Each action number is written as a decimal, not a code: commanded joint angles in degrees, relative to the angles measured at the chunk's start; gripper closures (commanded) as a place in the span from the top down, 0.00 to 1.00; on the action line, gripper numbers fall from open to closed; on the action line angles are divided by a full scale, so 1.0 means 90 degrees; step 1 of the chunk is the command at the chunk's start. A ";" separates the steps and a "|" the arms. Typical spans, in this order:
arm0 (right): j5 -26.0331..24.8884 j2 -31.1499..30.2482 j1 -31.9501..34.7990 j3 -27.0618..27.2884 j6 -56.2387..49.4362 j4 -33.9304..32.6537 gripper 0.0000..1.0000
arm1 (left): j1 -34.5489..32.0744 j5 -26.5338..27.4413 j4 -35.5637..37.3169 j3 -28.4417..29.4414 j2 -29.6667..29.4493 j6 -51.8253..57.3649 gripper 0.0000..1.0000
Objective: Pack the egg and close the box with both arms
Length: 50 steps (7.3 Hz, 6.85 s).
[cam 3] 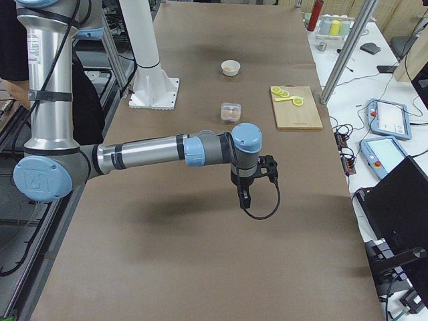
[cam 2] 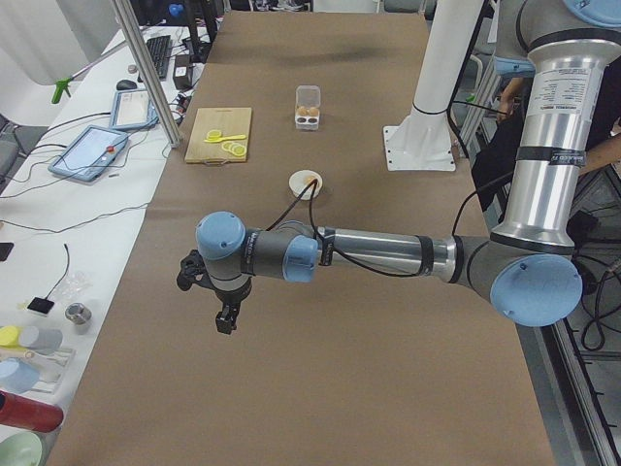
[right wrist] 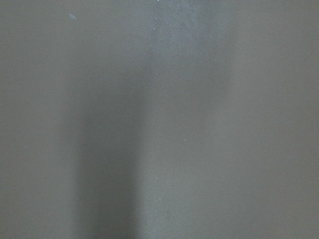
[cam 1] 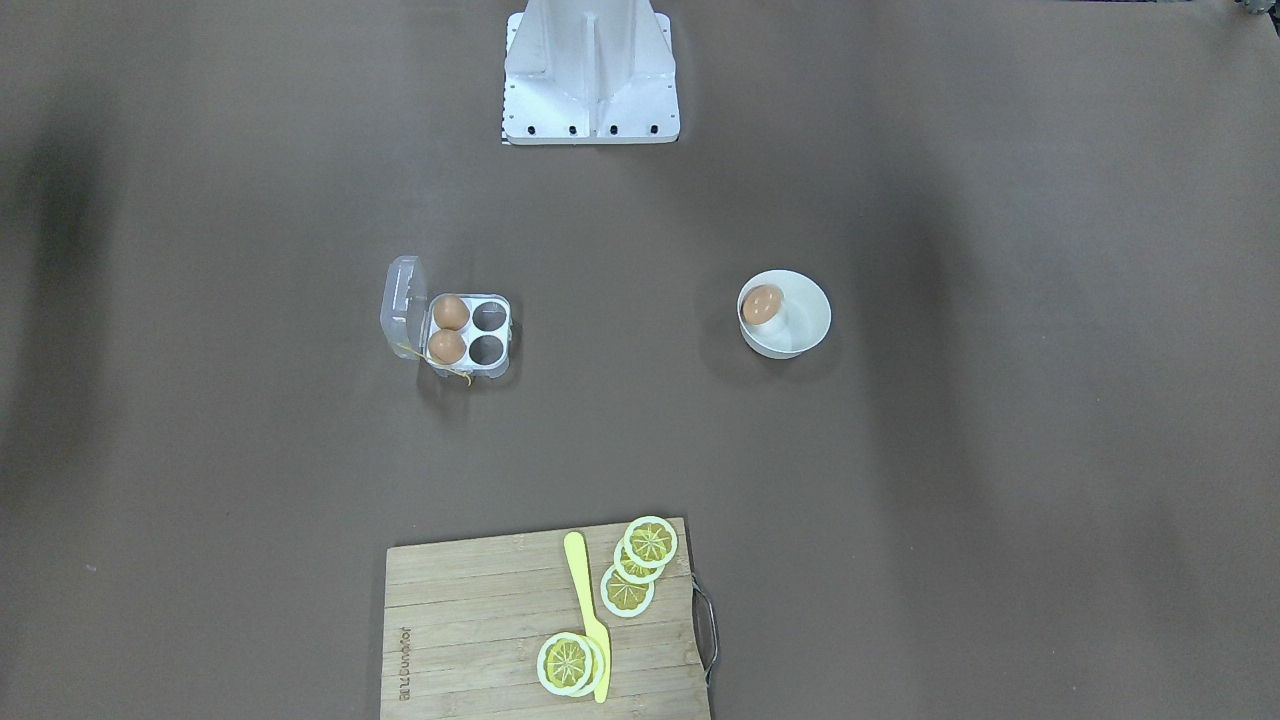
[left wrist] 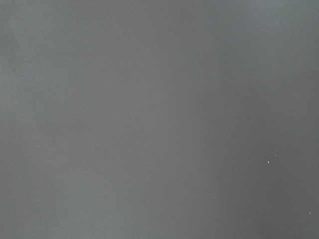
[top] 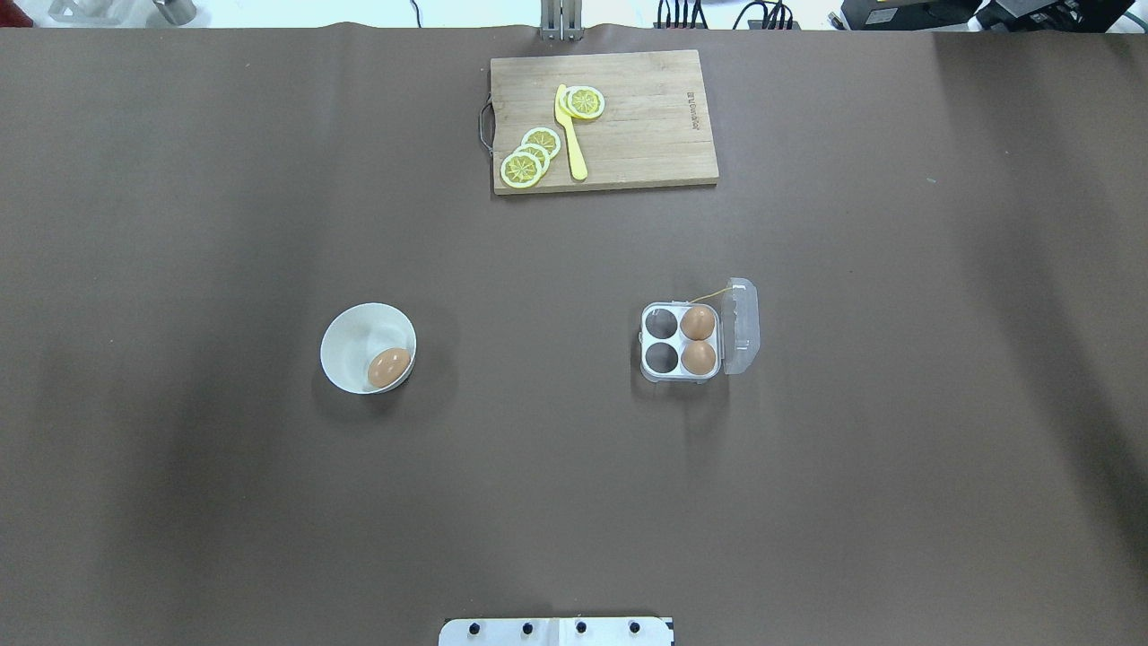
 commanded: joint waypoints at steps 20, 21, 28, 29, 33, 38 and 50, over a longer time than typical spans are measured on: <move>-0.0311 -0.0009 0.0068 -0.0004 0.0020 -0.0029 1.00 | 0.5468 0.1454 -0.0019 -0.1345 -0.2329 -0.3887 0.91; -0.0311 -0.0009 0.0068 -0.0004 0.0020 -0.0029 1.00 | 0.5565 0.1570 -0.0029 -0.1326 -0.2319 -0.3898 0.89; -0.0311 -0.0018 0.0078 0.0006 0.0020 -0.0029 1.00 | 0.5957 0.1826 -0.0049 -0.1101 -0.2368 -0.3907 0.79; -0.0301 -0.0018 0.0088 0.0015 0.0020 -0.0029 1.00 | 0.5967 0.1826 -0.0058 -0.1052 -0.2378 -0.3898 0.77; -0.0301 -0.0028 0.0117 0.0035 0.0011 -0.0020 1.00 | 0.6006 0.1826 -0.0058 -0.0984 -0.2378 -0.3888 0.70; -0.0301 -0.0038 0.0117 0.0035 0.0020 -0.0029 1.00 | 0.6142 0.1826 -0.0059 -0.0818 -0.2397 -0.3878 0.67; -0.0242 -0.0038 0.0117 0.0045 0.0020 -0.0029 1.00 | 0.5596 0.1835 -0.0640 -0.1092 -0.3196 -0.4714 0.43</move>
